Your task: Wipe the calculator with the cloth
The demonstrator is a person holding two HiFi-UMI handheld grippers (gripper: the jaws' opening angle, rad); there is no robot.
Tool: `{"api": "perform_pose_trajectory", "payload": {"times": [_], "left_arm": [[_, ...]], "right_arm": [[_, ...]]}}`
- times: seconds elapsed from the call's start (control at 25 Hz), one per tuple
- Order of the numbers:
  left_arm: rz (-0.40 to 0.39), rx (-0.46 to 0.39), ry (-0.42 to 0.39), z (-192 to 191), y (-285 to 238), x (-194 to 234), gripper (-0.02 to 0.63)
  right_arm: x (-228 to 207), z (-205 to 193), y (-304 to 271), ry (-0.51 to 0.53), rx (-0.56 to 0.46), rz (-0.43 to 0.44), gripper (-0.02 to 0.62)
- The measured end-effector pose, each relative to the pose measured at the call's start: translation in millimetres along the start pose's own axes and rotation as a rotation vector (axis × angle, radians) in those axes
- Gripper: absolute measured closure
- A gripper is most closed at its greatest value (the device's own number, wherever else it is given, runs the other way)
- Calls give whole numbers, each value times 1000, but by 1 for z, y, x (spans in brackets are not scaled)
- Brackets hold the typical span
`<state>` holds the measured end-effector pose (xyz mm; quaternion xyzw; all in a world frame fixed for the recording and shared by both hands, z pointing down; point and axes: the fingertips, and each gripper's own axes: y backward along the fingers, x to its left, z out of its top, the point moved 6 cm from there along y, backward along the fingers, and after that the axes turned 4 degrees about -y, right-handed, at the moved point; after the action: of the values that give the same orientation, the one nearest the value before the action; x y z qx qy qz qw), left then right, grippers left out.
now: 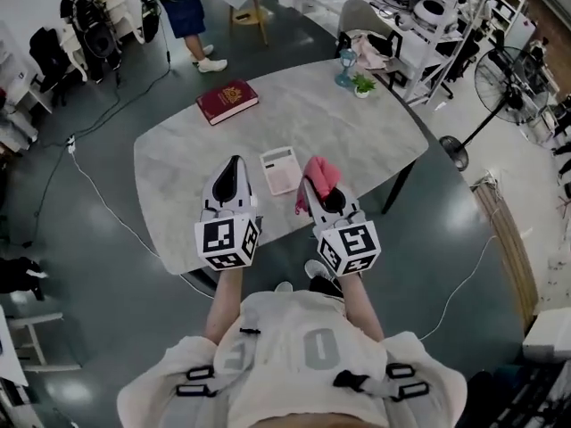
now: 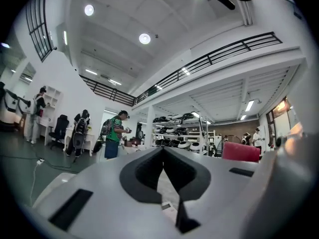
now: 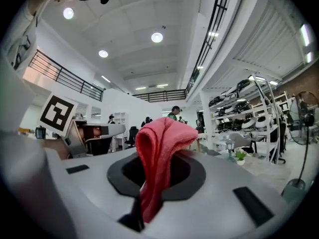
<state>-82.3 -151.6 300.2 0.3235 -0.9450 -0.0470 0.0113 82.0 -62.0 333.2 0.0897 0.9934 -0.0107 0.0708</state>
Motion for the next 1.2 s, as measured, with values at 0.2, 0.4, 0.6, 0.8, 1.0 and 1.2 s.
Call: {"api": "perform_pose_trajectory", "payload": {"times": [0.2,0.4,0.6,0.8,1.0,1.2], "left_arm": [[147,24,-26,25,-3,13,586],[293,34,-73,19,-5,3,586],[401,25,-86,21,-2,2,586],[477,6,-91,22,3,-4,586],[525,8,-103,19,-2,-12,586],[495,-41,-145,25,-16,-28,583]], "right_arm": [[-20,40,-41,103,12,89,535],[-50,46,-64,124,-3,191,536],[-61,47,-79,134,-8,272,535],[-68,48,-83,122,-21,311,535],[-78,44,-82,113,-15,354,535],[-92,44,-87,118,-14,384,535]]}}
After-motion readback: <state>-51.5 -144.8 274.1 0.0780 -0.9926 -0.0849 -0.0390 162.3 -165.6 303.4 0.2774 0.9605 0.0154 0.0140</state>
